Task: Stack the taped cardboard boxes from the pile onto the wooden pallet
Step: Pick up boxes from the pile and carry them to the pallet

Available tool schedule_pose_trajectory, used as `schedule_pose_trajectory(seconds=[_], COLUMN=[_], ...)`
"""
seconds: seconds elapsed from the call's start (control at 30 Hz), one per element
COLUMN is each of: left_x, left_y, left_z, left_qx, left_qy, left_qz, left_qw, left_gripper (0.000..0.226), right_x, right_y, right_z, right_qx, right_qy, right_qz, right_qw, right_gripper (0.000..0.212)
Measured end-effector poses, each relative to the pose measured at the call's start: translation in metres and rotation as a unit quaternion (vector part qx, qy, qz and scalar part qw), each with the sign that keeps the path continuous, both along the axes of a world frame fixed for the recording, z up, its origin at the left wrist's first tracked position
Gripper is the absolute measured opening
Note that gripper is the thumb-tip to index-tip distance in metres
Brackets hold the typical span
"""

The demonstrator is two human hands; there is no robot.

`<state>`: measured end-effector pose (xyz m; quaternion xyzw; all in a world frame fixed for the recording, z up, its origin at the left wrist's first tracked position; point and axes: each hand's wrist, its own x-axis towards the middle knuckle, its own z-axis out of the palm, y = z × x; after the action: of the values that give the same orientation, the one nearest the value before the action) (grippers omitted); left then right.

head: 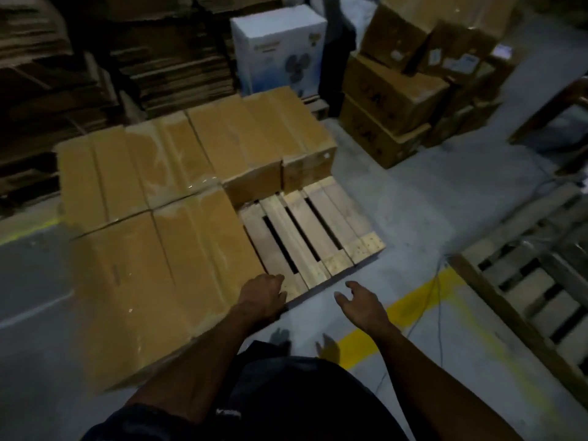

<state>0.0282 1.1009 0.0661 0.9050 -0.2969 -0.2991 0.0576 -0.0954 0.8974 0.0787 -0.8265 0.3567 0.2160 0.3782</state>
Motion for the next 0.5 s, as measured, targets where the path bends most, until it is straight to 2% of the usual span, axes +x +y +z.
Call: schedule_pose_trajectory(seconds=[0.1, 0.3, 0.5], left_x=[0.024, 0.052, 0.067], left_y=[-0.037, -0.129, -0.269], left_z=[0.005, 0.014, 0.005], left_qx=[-0.004, -0.023, -0.040], left_qy=[-0.007, -0.024, -0.064], left_qz=[-0.063, -0.109, -0.116], left_qw=[0.998, 0.993, 0.990], left_gripper=[0.052, 0.050, 0.048], right_x=[0.005, 0.010, 0.019], right_y=[-0.025, -0.095, -0.230], right_z=[0.007, 0.010, -0.006], right_qx=[-0.017, -0.070, -0.120], right_qy=[-0.008, -0.025, -0.040], right_qz=[-0.025, -0.053, -0.047], right_qw=[1.000, 0.996, 0.991], right_gripper=[0.065, 0.065, 0.063])
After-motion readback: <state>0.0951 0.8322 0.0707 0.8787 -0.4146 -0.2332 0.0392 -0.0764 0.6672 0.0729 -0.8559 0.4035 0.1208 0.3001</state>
